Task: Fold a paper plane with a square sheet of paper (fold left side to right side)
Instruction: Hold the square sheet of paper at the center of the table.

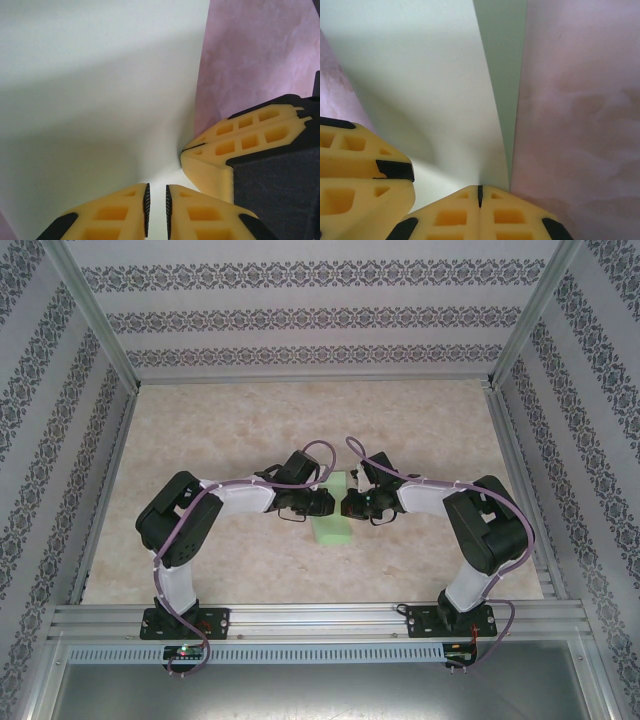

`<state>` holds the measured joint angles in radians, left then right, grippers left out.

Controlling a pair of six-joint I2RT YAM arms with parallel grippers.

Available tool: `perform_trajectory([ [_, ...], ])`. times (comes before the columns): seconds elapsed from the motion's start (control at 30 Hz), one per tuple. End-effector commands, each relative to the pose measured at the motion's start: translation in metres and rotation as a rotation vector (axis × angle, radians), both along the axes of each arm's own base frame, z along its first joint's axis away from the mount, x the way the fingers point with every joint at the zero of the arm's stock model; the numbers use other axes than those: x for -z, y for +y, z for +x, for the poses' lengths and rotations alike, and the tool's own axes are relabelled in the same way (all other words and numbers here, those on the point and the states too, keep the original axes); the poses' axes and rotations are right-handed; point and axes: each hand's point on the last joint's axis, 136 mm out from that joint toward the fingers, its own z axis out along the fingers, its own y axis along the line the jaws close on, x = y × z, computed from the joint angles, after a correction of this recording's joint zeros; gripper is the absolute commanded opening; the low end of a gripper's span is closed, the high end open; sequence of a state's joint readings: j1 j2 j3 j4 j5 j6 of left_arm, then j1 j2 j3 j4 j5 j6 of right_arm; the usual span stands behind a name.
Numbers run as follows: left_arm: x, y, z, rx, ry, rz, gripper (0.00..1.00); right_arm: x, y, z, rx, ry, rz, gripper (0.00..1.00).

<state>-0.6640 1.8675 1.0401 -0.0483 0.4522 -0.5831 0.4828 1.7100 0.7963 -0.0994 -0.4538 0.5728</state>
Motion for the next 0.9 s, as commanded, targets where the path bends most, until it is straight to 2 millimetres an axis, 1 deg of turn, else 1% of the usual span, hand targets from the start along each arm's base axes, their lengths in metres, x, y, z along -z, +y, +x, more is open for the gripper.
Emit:
perform_trajectory([
  [0.0,0.021,0.005,-0.012,-0.007,0.047,0.058,0.20,0.026,-0.016,-0.027,0.003,0.097,-0.102,0.00],
  [0.23,0.033,0.011,-0.018,-0.014,0.067,0.099,0.20,0.013,-0.006,-0.019,-0.010,0.073,-0.056,0.00],
  [0.37,0.040,0.015,-0.022,-0.017,0.081,0.121,0.20,-0.001,0.002,-0.011,-0.018,0.047,-0.011,0.00],
  [0.43,0.042,0.016,-0.023,-0.017,0.081,0.130,0.20,-0.014,0.004,-0.003,-0.012,0.022,0.019,0.00],
  [0.53,0.042,0.016,-0.024,-0.016,0.082,0.131,0.20,-0.035,0.005,0.015,0.013,-0.019,0.081,0.00],
  [0.63,0.041,0.015,-0.023,-0.015,0.079,0.130,0.20,-0.046,0.010,0.030,0.025,-0.043,0.129,0.00],
  [0.73,0.040,0.014,-0.023,-0.013,0.076,0.130,0.20,-0.044,0.018,0.042,0.021,-0.046,0.149,0.00],
  [0.87,0.041,0.013,-0.022,-0.016,0.076,0.130,0.20,-0.032,0.021,0.057,0.042,-0.039,0.146,0.00],
])
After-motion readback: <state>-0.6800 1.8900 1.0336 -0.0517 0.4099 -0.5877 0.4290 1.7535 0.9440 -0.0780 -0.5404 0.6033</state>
